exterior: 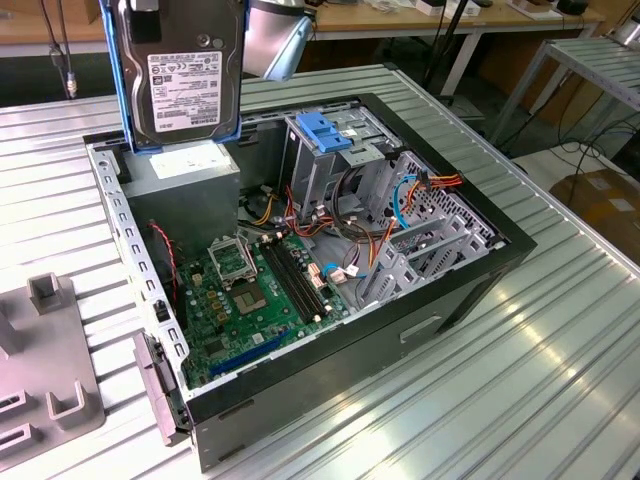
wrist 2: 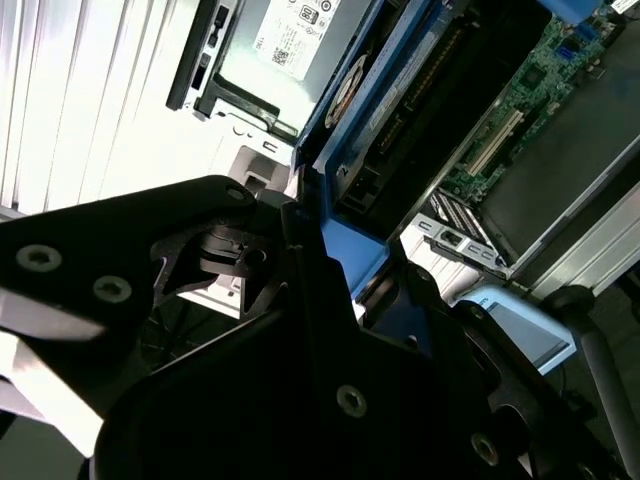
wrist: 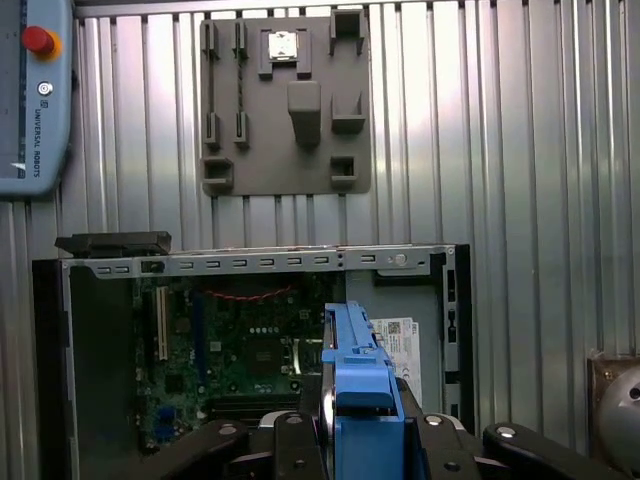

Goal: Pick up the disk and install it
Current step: 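Pick up the disk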

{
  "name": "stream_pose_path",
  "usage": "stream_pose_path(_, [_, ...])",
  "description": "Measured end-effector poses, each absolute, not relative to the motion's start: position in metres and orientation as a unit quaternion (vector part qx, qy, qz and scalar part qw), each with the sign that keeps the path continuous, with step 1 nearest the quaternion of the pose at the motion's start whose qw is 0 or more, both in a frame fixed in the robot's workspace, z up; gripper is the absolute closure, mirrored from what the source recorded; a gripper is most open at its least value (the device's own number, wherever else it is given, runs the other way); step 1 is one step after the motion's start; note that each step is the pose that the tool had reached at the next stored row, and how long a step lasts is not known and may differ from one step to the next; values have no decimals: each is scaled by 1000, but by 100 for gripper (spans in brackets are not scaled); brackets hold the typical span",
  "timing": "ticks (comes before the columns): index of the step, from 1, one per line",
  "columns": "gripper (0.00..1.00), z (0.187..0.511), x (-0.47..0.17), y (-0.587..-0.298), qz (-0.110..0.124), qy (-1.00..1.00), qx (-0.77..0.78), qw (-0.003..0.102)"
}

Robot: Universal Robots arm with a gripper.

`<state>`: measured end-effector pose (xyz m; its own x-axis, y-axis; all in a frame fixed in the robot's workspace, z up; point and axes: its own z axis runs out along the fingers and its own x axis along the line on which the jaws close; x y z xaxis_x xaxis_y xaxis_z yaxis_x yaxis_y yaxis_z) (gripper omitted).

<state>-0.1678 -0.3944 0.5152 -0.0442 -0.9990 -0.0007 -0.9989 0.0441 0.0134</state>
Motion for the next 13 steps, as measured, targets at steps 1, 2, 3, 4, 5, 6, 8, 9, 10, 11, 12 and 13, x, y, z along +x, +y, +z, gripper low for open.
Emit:
stream_pose_path(1, [63,515,-164,-395,-5,-723,691,4])
stream_pose_path(2, [63,515,-162,-395,-5,-723,691,4])
stream_pose_path(3, [63,515,-161,-395,-5,-723,691,4])
stream_pose_path(4, [63,515,-159,-395,-5,-723,691,4])
stream_pose_path(5, [63,515,-158,-396,-5,-723,691,4])
stream_pose_path(6, [63,515,-158,-396,-5,-723,691,4])
stream_pose_path(8, [63,515,-158,-395,-5,-723,691,4])
stream_pose_path(9, [63,515,-158,-396,-5,-723,691,4])
stream_pose_path(10, [63,515,-158,-395,-5,-723,691,4])
stream_pose_path(11, [63,515,-158,-395,-5,-723,691,4])
stream_pose_path(12, [63,515,-158,-396,-5,-723,691,4])
stream_pose_path(13, [63,515,-158,-395,-5,-723,691,4])
